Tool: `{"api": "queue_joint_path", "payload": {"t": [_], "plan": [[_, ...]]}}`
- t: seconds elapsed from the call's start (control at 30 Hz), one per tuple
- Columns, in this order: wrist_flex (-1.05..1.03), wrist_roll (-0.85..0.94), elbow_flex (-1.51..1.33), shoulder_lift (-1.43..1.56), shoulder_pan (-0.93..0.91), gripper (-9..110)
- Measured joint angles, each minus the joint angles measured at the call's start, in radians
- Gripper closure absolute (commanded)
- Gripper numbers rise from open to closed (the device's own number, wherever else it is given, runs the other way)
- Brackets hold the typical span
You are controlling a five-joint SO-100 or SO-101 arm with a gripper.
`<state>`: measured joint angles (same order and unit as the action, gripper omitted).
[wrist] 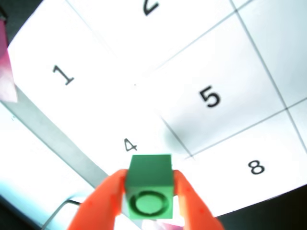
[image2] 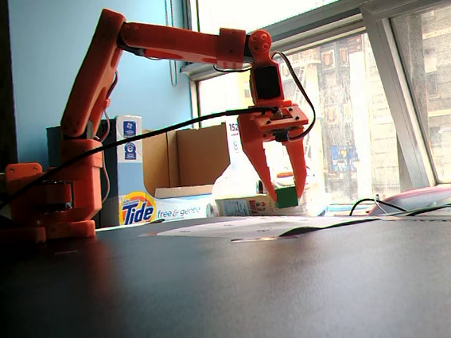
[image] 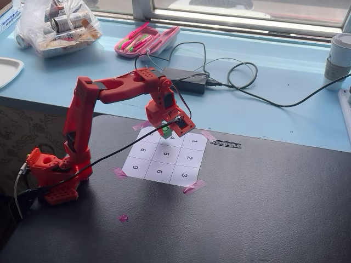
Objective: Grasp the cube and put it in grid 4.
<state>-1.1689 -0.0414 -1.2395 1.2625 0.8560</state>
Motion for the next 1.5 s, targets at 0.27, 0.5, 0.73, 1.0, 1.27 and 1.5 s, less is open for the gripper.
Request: {"api": "queue_joint_path", "payload": {"t": [0.27,0.5,0.73,1.0,1.27,1.5], "plan": [[0.028,0.0,0.002,-0.055,-0.006,101],[0.034,0.0,0.063,-0.081,-0.015,101],[0.017,0.014,0.086,-0.112,-0.021,90],[-0.008,0.031,0.086,-0.114,-0.021,80],[-0.06,0.041,0.086,-0.048,-0.021,75],[-0.149,0.077,0.086,0.144,-0.061,72]]}}
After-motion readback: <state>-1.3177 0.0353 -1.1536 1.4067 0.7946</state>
